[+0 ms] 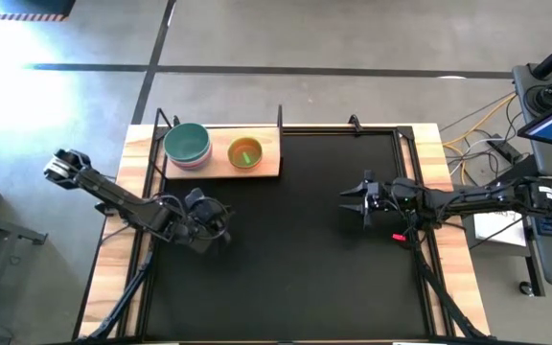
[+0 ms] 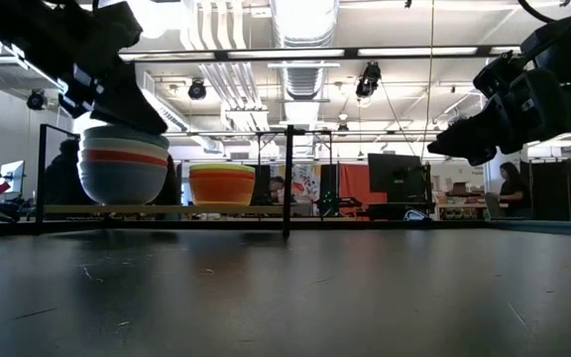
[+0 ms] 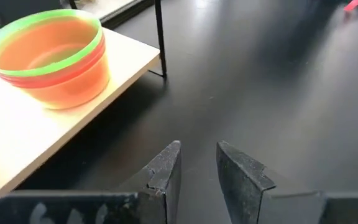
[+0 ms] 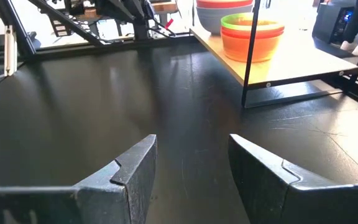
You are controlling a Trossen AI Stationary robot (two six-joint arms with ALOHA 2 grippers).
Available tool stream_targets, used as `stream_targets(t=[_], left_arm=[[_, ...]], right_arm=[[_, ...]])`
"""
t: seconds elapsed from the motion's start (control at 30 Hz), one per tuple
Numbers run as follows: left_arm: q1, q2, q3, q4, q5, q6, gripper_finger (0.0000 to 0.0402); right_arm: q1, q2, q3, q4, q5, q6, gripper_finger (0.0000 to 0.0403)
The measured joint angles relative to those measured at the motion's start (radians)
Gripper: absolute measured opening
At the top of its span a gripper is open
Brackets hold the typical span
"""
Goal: Place and stack bowls onto a shelf
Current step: Return to Home Position
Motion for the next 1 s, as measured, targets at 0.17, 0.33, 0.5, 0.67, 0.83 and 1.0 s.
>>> stream_targets(t=[0.17,0.33,0.5,0.67,0.83,1.0], left_arm=[[0.002,-0.104,-0.016,0.001,0.034,0.0,0.0084],[0.003,-0.22,-0.027,0.001,0.035,0.0,0.0084],[0.003,-0.34,-0.04,0.003,0.035,0.0,0.0084],[0.003,-0.44,-0.068,0.001,0.035,0.0,0.0084],[0.003,-0.523,-0.1,0.001,0.035,0.0,0.0084],[0.003,-0.616,-0.163,0.001,0.035,0.0,0.0084]], right_arm=[[0.0,0.0,0.0,0.0,0.0,0.0,0.0187],[0.0,0.0,0.0,0.0,0.0,0.0,0.0187],[0.0,0.0,-0.001,0.0,0.0,0.0,0.0187],[0.0,0.0,-0.001,0.0,0.0,0.0,0.0187],[0.0,0.0,-0.001,0.0,0.0,0.0,0.0187],[0.0,0.0,-0.001,0.0,0.0,0.0,0.0187]])
